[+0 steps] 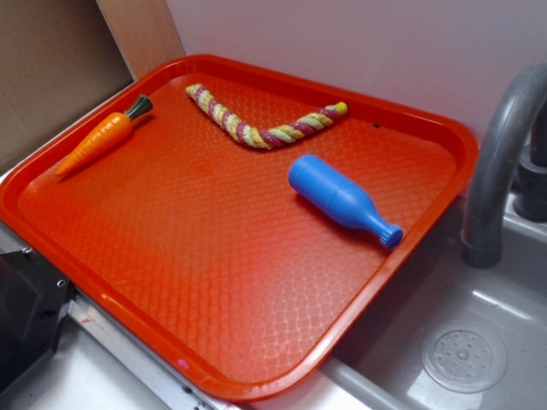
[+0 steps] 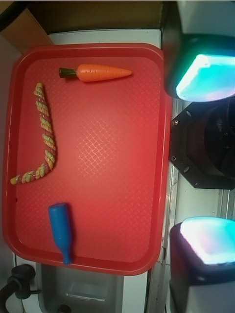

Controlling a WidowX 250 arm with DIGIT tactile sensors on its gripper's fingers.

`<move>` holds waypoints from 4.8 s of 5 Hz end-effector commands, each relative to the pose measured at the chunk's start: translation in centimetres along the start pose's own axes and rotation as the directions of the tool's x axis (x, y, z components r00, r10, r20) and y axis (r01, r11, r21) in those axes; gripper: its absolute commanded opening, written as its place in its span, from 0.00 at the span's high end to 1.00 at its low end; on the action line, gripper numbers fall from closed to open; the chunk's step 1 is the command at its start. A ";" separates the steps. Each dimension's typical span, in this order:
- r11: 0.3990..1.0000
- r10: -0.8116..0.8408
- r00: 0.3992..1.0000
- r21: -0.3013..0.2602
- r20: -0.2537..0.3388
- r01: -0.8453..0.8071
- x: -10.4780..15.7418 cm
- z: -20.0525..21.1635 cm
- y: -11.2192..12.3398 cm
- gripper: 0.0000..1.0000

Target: Grab the blue bottle.

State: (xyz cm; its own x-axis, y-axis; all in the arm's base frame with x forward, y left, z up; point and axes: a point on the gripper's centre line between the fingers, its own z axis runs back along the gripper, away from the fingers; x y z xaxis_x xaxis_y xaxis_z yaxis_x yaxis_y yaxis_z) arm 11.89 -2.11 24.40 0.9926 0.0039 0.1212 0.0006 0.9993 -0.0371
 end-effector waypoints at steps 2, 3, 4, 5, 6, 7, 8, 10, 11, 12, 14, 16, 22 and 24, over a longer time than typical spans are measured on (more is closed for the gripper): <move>0.968 -0.248 0.967 -0.009 0.050 0.249 2.9 -1.5 -0.2 0.00; 0.876 -0.475 0.870 -0.019 0.131 0.482 5.6 -2.5 -1.4 0.00; 0.728 -0.679 0.722 -0.007 0.137 0.686 8.8 -4.4 -3.1 0.00; 0.533 -0.839 0.528 0.001 0.129 0.846 11.0 -6.7 -5.7 0.00; 0.309 -0.937 0.308 -0.017 0.166 0.951 12.5 -8.3 -7.3 0.00; 0.112 -0.981 0.116 -0.032 0.157 0.993 13.2 -10.2 -8.4 0.00; 0.045 -0.990 0.051 -0.048 0.129 0.998 13.4 -12.1 -9.5 0.00; 0.034 -0.999 0.036 -0.134 0.016 0.990 13.0 -17.0 -11.4 0.00; 0.036 -0.999 0.031 -0.138 -0.038 0.990 12.7 -18.8 -12.1 0.00; 0.013 -0.994 -0.003 -0.150 -0.106 0.989 12.1 -20.5 -13.0 0.00; -0.013 -0.984 -0.039 -0.147 -0.176 0.989 10.8 -22.6 -13.7 0.00; 0.024 -0.976 -0.003 -0.121 -0.217 0.992 10.3 -23.5 -13.8 1.00; 0.964 -0.246 0.954 0.063 -0.174 0.260 6.5 -5.3 -2.6 1.00; 0.966 0.246 0.963 0.106 -0.108 -0.235 4.8 -3.1 -1.5 1.00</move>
State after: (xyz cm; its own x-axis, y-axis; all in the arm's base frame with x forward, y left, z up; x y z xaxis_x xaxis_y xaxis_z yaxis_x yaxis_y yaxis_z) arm 16.82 -0.92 21.76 0.9760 0.2152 -0.0328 -0.2133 0.9755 0.0536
